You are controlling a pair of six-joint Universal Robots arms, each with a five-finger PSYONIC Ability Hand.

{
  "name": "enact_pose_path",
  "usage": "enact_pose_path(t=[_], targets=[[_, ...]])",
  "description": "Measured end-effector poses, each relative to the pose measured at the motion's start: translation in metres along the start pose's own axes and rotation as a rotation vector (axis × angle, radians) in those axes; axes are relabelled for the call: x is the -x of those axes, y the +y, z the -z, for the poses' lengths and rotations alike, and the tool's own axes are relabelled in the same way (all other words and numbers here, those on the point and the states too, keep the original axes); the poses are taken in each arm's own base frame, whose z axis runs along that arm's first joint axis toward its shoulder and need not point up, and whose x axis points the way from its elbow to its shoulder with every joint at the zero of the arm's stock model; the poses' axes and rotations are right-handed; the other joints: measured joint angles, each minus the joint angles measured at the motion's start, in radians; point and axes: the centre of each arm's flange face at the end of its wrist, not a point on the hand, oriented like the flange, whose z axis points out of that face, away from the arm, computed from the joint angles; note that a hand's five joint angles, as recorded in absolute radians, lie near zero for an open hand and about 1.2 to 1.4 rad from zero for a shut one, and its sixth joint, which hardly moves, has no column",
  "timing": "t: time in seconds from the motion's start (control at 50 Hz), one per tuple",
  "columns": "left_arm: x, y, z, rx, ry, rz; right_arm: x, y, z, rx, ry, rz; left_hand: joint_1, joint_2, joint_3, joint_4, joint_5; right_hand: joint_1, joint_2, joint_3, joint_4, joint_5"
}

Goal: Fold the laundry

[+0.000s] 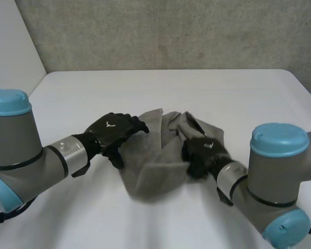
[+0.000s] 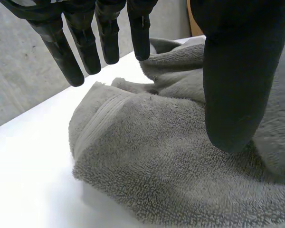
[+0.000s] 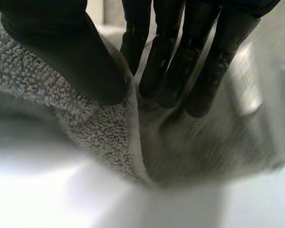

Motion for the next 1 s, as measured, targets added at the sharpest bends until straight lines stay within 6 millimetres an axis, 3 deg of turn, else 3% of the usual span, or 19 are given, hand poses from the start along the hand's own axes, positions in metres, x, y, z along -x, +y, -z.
enact_pose_path(t=[0.04,0.06,0.12,0.16,0.24,0.36,0.56,0.76,0.78,0.84,0.86,0.88,0.94,1.0], targets=[[0.001,0.0,0.0,-0.001,-0.003,0.001,-0.002,-0.01,-0.001,-0.041,0.019,0.012,0.0,-0.001,-0.002,-0.001,-0.001,0.0,0.001,0.003,0.004,0.001],[0.002,-0.001,0.001,-0.004,-0.005,0.003,-0.003,-0.033,0.002,-0.114,0.043,0.039,-0.003,-0.002,-0.003,-0.002,-0.002,0.0,0.003,0.005,0.008,0.005],[0.003,-0.001,0.0,-0.012,-0.007,0.0,-0.002,-0.059,0.01,-0.181,0.057,0.087,-0.005,-0.006,-0.008,-0.005,-0.006,0.0,0.003,0.005,0.008,0.006],[0.004,-0.003,-0.002,-0.028,-0.01,-0.008,0.001,-0.088,0.023,-0.24,0.068,0.153,-0.011,-0.008,-0.009,-0.008,-0.008,0.0,0.003,0.005,0.008,0.006],[0.007,-0.006,-0.007,-0.068,-0.018,-0.028,0.006,-0.124,0.048,-0.309,0.085,0.255,-0.013,-0.012,-0.014,-0.012,-0.012,0.0,0.003,0.005,0.008,0.007],[0.011,-0.014,-0.02,-0.163,-0.033,-0.039,0.012,-0.16,0.084,-0.363,0.112,0.393,-0.078,-0.074,-0.075,-0.073,-0.074,0.0,0.003,0.005,0.008,0.008],[0.005,-0.019,-0.037,-0.225,0.012,0.085,0.017,-0.166,0.104,-0.361,0.118,0.456,-0.097,-0.099,-0.1,-0.099,-0.099,0.0,0.003,0.005,0.008,0.01],[-0.036,0.007,-0.055,-0.161,0.146,0.135,0.021,-0.155,0.114,-0.339,0.101,0.456,-0.074,-0.066,-0.07,-0.066,-0.063,0.0,0.003,0.005,0.009,0.011],[-0.038,0.01,-0.056,-0.155,0.153,0.134,0.02,-0.153,0.113,-0.333,0.101,0.455,0.12,0.139,0.118,0.121,0.118,0.0,0.003,0.005,0.009,0.011],[-0.041,0.012,-0.059,-0.151,0.159,0.129,0.019,-0.15,0.112,-0.321,0.101,0.454,0.178,0.181,0.166,0.17,0.169,0.0,0.003,0.005,0.009,0.011],[-0.04,0.011,-0.061,-0.157,0.152,0.12,0.019,-0.148,0.111,-0.314,0.101,0.454,0.502,0.5,0.483,0.488,0.488,0.0,0.003,0.005,0.009,0.011],[-0.037,0.009,-0.063,-0.167,0.137,0.111,0.018,-0.145,0.109,-0.299,0.1,0.455,0.616,0.62,0.603,0.606,0.606,0.0,0.003,0.005,0.009,0.011],[-0.028,-0.001,-0.068,-0.197,0.082,0.092,0.016,-0.14,0.104,-0.279,0.098,0.459,0.724,0.741,0.733,0.738,0.737,0.0,0.003,0.005,0.009,0.012],[-0.005,-0.026,-0.073,-0.266,-0.068,0.064,0.014,-0.13,0.088,-0.233,0.087,0.467,0.781,0.827,0.822,0.824,0.813,0.0,0.003,0.005,0.009,0.012]])
